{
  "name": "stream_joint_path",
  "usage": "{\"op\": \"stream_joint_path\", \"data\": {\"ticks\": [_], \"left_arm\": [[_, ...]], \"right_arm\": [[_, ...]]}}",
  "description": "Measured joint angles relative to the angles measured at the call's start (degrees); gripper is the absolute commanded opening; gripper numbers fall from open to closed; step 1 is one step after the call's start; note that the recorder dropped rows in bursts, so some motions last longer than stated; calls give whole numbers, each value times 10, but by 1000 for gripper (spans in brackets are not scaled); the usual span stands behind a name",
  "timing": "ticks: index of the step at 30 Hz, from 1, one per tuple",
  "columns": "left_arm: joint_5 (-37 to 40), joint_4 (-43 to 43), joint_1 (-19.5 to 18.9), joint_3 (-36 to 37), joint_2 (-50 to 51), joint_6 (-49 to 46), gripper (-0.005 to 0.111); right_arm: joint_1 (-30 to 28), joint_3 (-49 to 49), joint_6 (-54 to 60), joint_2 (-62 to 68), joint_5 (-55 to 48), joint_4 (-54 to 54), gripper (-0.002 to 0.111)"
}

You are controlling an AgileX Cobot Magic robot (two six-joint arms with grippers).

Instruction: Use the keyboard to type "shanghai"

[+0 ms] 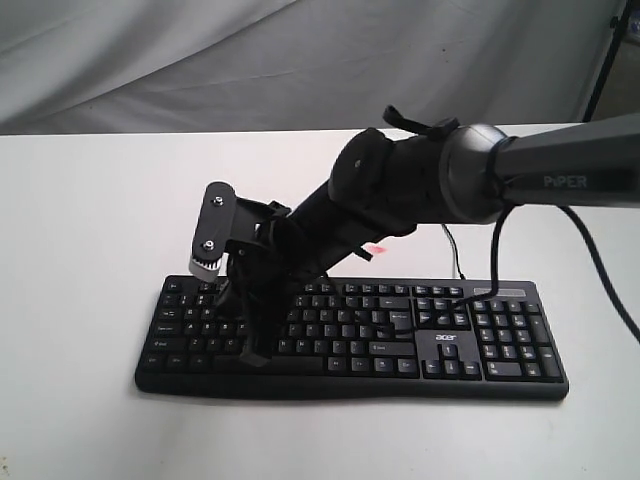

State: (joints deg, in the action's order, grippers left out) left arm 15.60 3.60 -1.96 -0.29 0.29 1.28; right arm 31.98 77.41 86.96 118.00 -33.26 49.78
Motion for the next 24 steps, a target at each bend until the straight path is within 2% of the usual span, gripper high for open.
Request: {"op": "stream_joint_path", "data": {"ticks": [24], "left_arm": [[0, 0, 0, 0, 0, 0, 1]], "right_arm": [[-50, -73, 50, -34, -47, 30, 0]]}}
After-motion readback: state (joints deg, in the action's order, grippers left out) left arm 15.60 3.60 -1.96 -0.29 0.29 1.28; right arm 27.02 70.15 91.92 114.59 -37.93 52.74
